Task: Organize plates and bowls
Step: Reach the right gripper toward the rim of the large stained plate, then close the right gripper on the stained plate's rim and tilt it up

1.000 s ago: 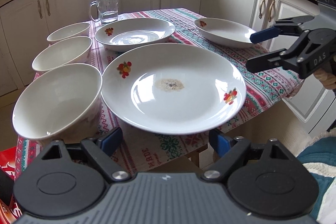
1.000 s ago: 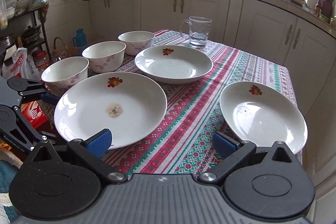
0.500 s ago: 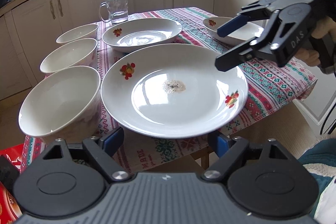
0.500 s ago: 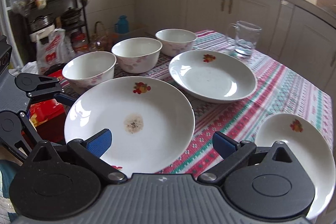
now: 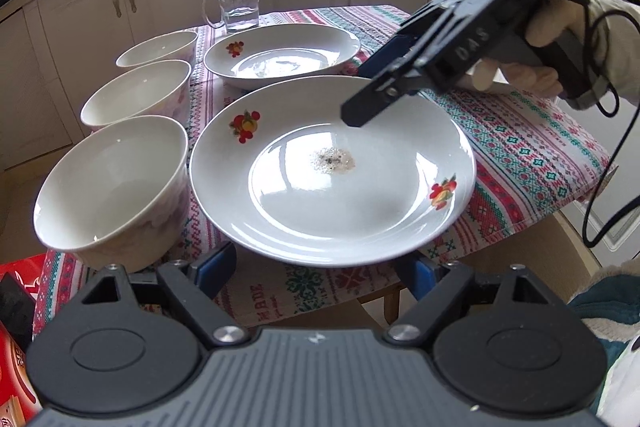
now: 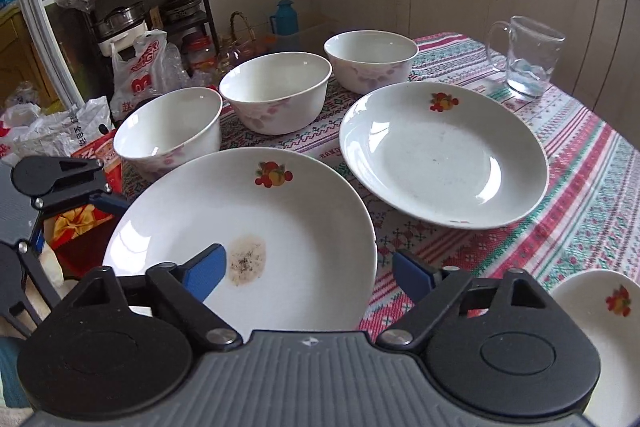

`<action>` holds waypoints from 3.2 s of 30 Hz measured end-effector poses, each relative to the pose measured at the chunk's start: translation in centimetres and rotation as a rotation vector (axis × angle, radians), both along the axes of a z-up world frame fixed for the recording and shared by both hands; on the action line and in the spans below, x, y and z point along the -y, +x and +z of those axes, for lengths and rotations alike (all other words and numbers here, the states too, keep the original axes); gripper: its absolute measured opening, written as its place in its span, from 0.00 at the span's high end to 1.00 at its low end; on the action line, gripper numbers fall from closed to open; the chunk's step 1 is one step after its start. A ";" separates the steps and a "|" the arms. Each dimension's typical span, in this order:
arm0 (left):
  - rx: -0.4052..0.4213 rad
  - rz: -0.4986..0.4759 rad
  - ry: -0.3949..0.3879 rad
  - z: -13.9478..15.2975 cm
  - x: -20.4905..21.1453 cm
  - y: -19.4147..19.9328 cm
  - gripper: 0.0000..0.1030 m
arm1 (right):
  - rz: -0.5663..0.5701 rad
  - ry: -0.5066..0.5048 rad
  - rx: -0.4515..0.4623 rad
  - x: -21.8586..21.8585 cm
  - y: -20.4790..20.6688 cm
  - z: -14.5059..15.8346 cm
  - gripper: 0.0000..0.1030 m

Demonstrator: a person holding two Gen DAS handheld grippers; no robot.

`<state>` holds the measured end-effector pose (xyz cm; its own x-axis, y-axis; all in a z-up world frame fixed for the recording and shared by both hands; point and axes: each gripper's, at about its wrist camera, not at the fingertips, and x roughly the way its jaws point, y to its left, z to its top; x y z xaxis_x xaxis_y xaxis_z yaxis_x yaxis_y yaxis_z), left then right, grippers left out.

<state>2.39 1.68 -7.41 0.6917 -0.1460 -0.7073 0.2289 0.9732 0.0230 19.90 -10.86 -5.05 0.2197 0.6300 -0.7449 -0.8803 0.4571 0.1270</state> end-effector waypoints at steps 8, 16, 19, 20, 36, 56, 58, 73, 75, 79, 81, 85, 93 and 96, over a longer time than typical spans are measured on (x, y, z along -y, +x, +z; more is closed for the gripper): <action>-0.002 -0.004 0.004 0.0 0.2 0.5 0.16 | 0.030 0.003 -0.075 -1.5 2.4 -0.3 0.24; 0.006 -0.021 -0.003 -0.1 -0.1 0.3 0.16 | 0.051 -0.018 -0.099 -2.6 2.8 -0.9 0.25; 0.009 -0.027 -0.005 -0.1 -0.1 0.3 0.16 | 0.051 -0.016 -0.112 -2.7 2.9 -0.9 0.25; 0.010 -0.029 -0.005 -0.1 -0.1 0.3 0.16 | 0.051 -0.015 -0.116 -2.7 3.0 -1.0 0.25; 0.018 -0.049 0.014 0.1 0.1 0.2 0.15 | 0.035 -0.022 -0.144 -2.5 2.8 -0.9 0.24; 0.014 -0.117 0.016 0.0 0.2 0.7 0.14 | 0.009 -0.027 -0.151 -1.0 2.4 -0.8 0.23; 0.017 -0.127 0.006 -0.1 0.0 0.8 0.14 | 0.017 -0.020 -0.158 -0.9 2.4 -0.8 0.22; 0.034 -0.159 -0.019 -0.4 -0.6 0.9 0.12 | 0.035 -0.012 -0.184 -1.3 2.6 -1.4 0.19; 0.029 -0.161 -0.016 -0.4 -0.5 1.0 0.12 | 0.034 -0.010 -0.178 -1.2 2.5 -1.2 0.19; 0.020 -0.167 -0.018 -0.2 -0.5 1.1 0.12 | 0.035 -0.008 -0.164 -1.1 2.2 -0.8 0.19; 0.011 -0.170 -0.026 0.0 -0.5 1.3 0.12 | 0.033 -0.007 -0.160 -1.0 2.2 -0.6 0.19; 0.009 -0.181 -0.009 0.6 -0.2 1.3 0.13 | 0.027 -0.002 -0.154 -0.6 2.0 -0.3 0.19; 0.003 -0.175 -0.016 1.5 0.1 1.7 0.13 | 0.008 0.018 -0.136 0.5 2.0 0.4 0.19; 0.007 -0.178 -0.014 1.9 0.5 1.9 0.13 | -0.001 0.020 -0.131 1.0 2.1 0.6 0.19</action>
